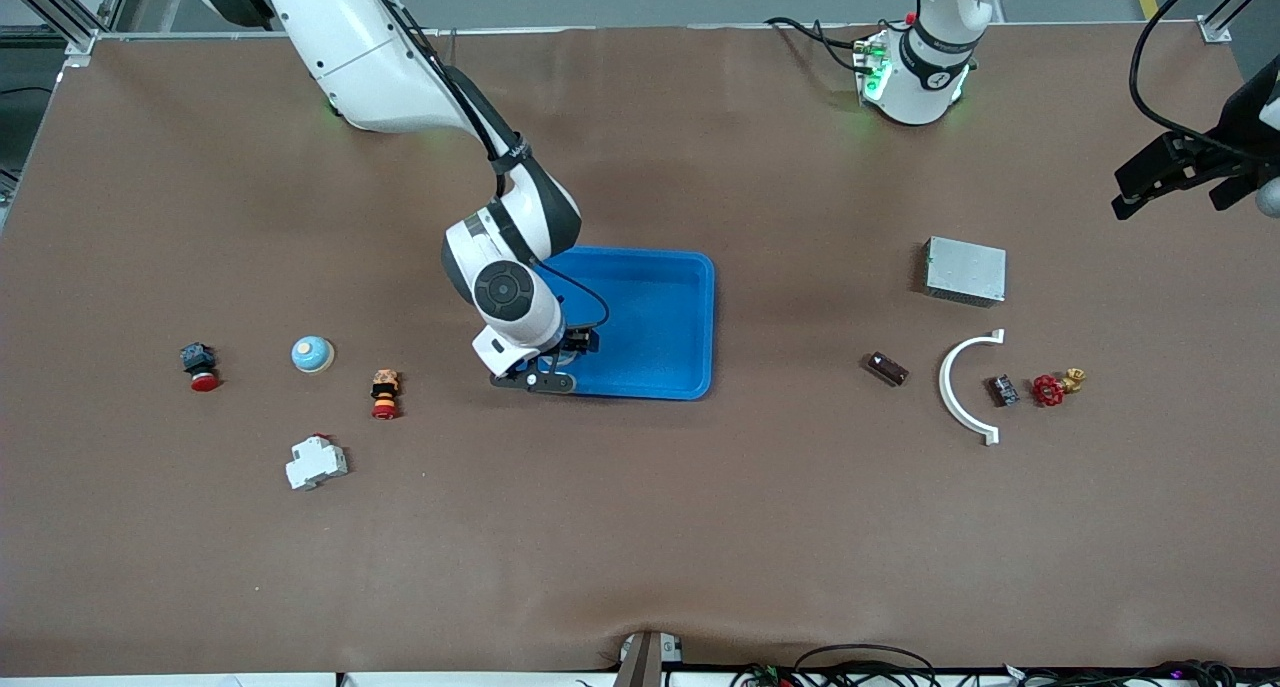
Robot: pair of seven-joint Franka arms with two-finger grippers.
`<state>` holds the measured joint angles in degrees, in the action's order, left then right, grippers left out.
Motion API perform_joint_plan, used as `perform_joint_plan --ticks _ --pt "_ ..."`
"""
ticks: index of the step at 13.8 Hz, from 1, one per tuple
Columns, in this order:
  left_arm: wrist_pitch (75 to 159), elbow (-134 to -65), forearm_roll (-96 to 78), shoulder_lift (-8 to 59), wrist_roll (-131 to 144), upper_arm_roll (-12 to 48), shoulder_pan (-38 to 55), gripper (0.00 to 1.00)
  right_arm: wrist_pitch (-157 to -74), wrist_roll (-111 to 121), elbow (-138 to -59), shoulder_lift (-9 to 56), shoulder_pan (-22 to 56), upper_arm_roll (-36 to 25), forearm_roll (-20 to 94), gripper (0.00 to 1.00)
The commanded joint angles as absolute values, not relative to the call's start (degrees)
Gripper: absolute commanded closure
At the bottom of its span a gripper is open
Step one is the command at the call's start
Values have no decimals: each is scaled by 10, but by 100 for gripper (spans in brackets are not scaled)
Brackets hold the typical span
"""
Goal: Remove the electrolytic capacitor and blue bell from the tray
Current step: 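Carry the bell out of the tray toward the white relay with the right gripper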
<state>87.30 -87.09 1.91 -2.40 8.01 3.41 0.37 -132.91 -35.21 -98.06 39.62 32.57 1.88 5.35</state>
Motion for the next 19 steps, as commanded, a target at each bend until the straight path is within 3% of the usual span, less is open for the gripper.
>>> perform_joint_plan --ticks 1,2,6,7,8,11,14,19 --pt "868 -876 4 -38 74 35 0 0 -1331 -351 -969 403 333 13 51 0" --pt "868 -876 4 -38 74 34 0 0 -1330 -351 -969 403 333 13 52 0" --pt "867 -876 4 -41 74 34 0 0 -1330 -351 -969 403 332 13 52 71" --pt "867 -876 4 -44 73 33 0 0 -1329 -351 -969 403 332 14 52 85" --pt "868 -875 4 -43 73 33 0 0 -1328 -351 -969 403 332 14 52 90" --pt "868 -876 4 -41 72 35 1 0 -1318 -351 -969 389 332 14 52 90" --pt "856 -875 4 -45 71 37 1 0 -1247 -337 -967 344 323 11 51 90" --pt "856 -875 3 -45 69 38 5 0 -1158 -167 -946 281 234 9 48 90"
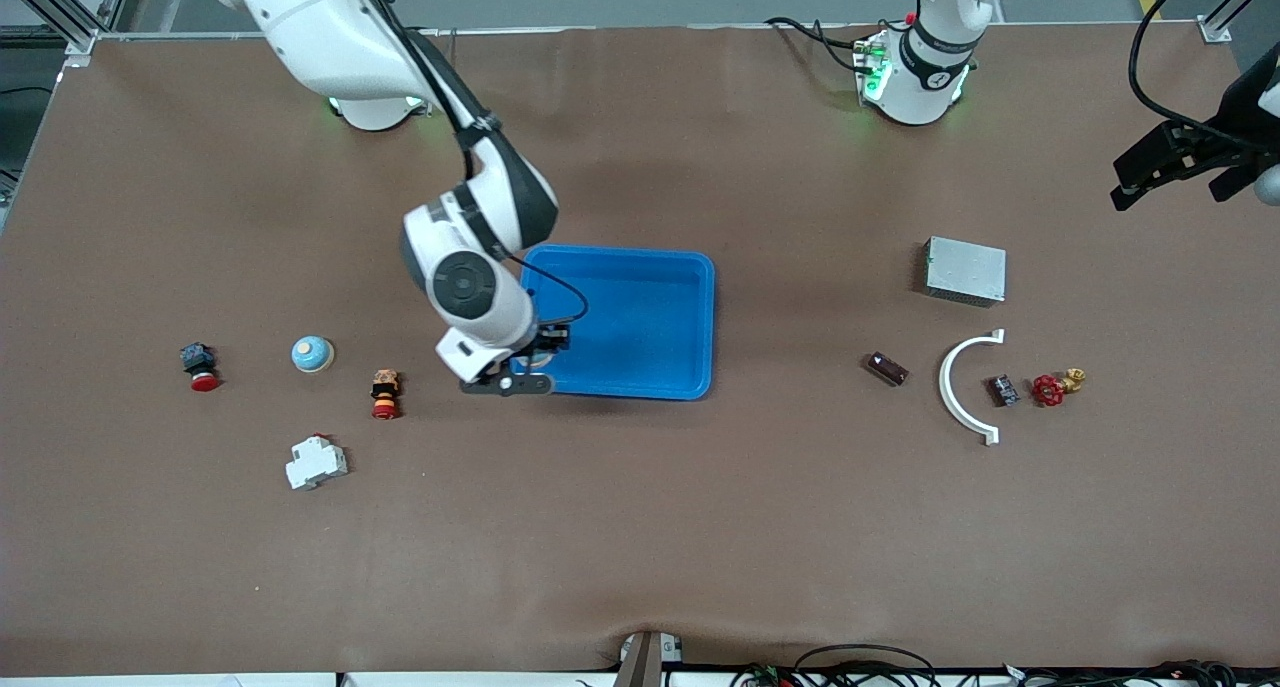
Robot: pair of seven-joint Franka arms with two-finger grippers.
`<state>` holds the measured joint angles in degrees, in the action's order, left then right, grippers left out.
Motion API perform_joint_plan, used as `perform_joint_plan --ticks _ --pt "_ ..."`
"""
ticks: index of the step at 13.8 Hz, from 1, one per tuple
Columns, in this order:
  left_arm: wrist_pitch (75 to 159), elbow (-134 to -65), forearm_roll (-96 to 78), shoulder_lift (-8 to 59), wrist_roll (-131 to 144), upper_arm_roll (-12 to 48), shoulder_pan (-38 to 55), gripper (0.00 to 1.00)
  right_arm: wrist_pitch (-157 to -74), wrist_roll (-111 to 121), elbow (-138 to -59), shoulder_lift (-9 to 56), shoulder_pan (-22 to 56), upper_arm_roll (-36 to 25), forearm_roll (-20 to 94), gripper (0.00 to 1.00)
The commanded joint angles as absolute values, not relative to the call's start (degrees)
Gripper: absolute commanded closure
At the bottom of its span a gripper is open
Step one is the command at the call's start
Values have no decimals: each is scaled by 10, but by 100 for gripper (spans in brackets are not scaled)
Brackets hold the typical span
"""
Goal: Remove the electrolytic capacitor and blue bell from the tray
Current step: 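Carry the bell out of the tray toward the white relay with the right gripper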
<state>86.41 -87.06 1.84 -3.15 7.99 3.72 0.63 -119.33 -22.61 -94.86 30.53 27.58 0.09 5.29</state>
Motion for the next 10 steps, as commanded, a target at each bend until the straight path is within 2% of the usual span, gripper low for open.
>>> perform_joint_plan --ticks 1,5,10 --pt "856 -875 3 -44 68 39 6 0 -1131 -130 -931 277 216 8 36 90" --pt "864 -875 4 -36 69 49 6 0 -1045 30 -857 274 130 8 -24 90" --pt "868 -875 3 -34 69 51 5 0 -1058 283 -850 286 11 8 -28 89"
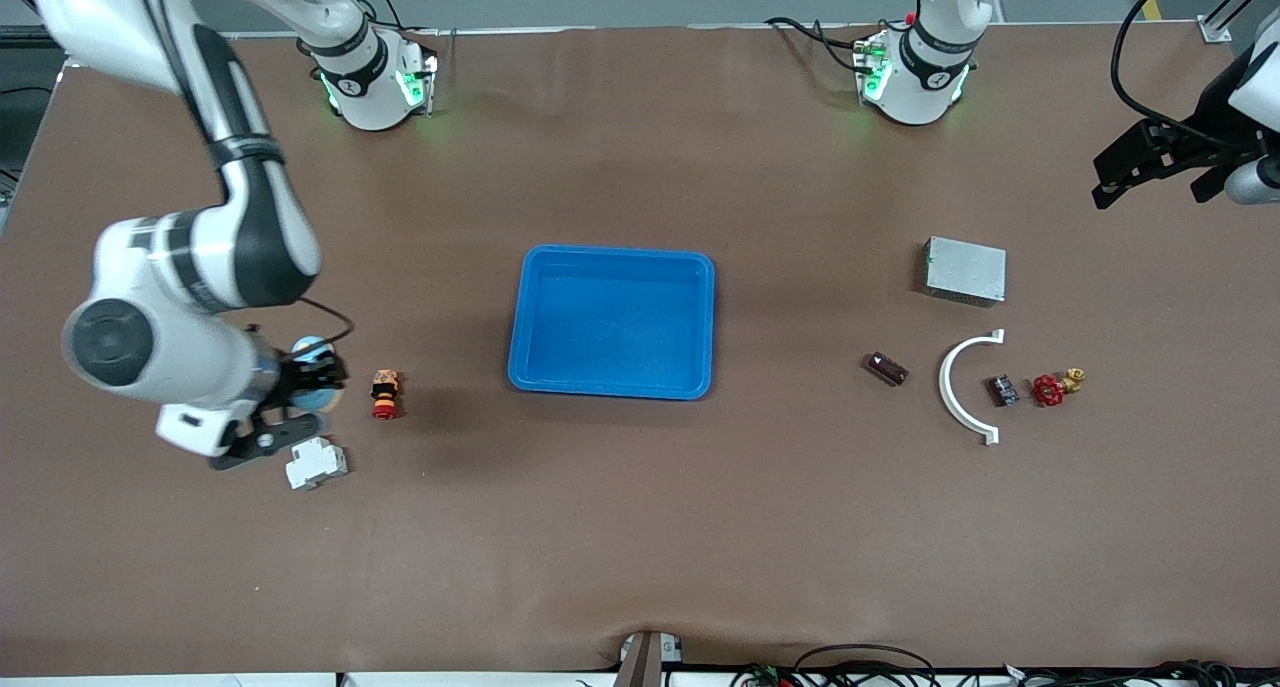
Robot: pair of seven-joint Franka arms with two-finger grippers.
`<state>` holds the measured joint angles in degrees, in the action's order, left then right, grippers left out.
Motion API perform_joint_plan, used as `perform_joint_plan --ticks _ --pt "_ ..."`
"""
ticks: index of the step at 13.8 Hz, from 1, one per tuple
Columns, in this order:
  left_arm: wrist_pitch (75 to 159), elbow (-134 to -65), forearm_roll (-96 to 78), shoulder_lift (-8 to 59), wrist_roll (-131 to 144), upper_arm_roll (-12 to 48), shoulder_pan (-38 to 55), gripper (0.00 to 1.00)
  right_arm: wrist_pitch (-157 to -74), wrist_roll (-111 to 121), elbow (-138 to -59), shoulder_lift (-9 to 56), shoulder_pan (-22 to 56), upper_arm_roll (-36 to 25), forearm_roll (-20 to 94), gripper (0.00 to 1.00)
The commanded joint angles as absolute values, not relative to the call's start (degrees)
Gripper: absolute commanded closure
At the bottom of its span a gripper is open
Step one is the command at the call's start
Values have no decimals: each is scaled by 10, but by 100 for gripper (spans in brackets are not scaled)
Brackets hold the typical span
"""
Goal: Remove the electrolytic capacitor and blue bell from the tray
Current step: 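Carry the bell out of the tray toward the white relay with the right gripper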
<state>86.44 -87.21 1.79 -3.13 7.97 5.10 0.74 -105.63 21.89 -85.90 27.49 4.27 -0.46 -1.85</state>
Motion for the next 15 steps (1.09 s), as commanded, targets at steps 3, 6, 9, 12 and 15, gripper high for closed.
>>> perform_joint_plan --ticks 3,6,9,12,15 --pt "873 -875 3 -35 69 50 4 0 -1106 350 -851 315 -32 8 -59 86" --pt "861 -875 4 -39 79 51 5 0 -1180 456 -852 347 -71 8 -73 87" --pt "860 -875 4 -40 76 50 4 0 -1202 518 -851 382 -86 8 -77 87" --pt "859 -875 4 -39 76 51 4 0 -1233 535 -852 401 -100 8 -75 87" --pt "859 -875 4 -39 72 50 2 0 -1251 544 -852 417 -101 8 -76 87"
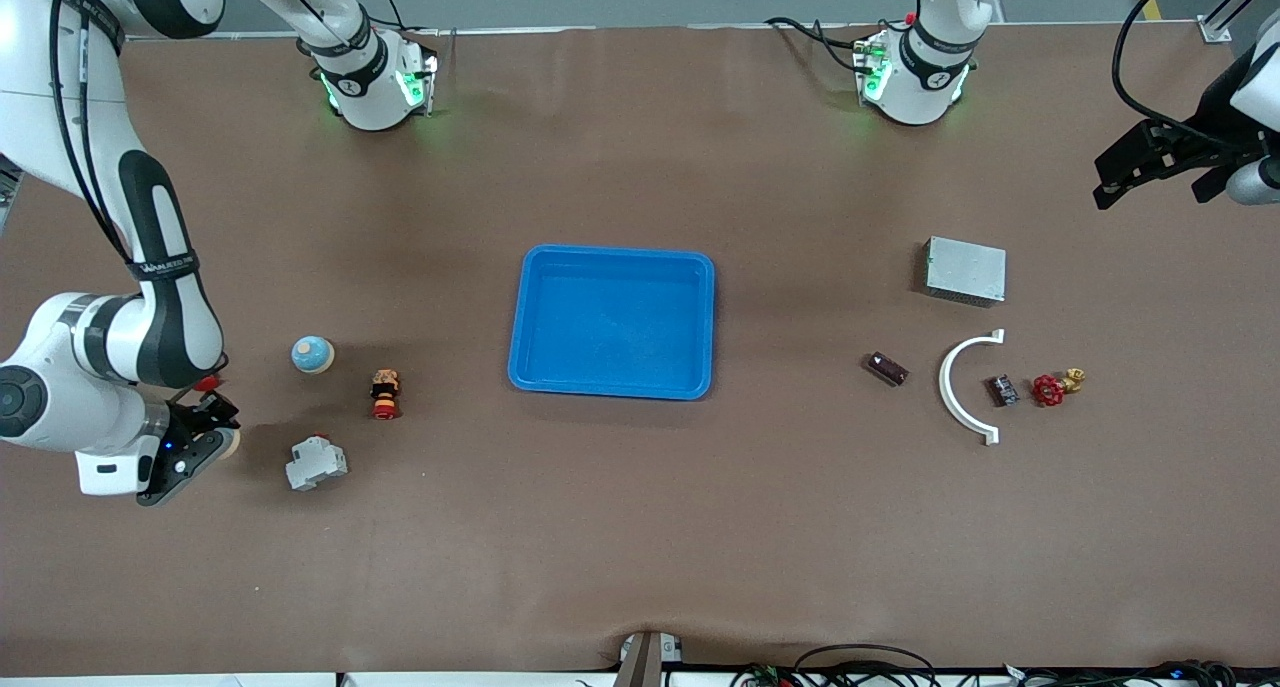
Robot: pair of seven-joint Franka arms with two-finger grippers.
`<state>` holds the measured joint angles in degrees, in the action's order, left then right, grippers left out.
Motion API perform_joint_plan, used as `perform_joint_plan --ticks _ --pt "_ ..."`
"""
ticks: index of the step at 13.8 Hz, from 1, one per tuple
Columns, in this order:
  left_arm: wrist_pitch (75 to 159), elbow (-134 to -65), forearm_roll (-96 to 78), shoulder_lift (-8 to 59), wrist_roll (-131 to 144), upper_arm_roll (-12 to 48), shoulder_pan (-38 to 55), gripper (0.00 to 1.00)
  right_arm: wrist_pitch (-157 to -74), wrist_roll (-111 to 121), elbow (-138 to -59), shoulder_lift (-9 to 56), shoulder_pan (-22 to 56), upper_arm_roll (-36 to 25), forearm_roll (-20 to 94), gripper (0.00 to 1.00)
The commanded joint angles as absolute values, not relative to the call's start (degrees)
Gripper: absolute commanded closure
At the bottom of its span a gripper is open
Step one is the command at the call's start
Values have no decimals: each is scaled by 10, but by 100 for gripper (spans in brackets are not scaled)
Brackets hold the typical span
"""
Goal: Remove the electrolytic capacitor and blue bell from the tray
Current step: 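Lower the bell onto the table and open the right gripper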
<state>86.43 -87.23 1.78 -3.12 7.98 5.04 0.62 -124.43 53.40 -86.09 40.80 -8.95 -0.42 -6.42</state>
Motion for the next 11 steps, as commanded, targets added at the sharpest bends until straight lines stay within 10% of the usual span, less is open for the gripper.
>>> perform_joint_plan --ticks 1,11 --pt "860 -875 4 -39 71 50 1 0 -1253 544 -852 423 -102 8 -77 87" --pt "859 -879 6 -35 70 49 2 0 -1296 570 -851 468 -123 8 -73 87"
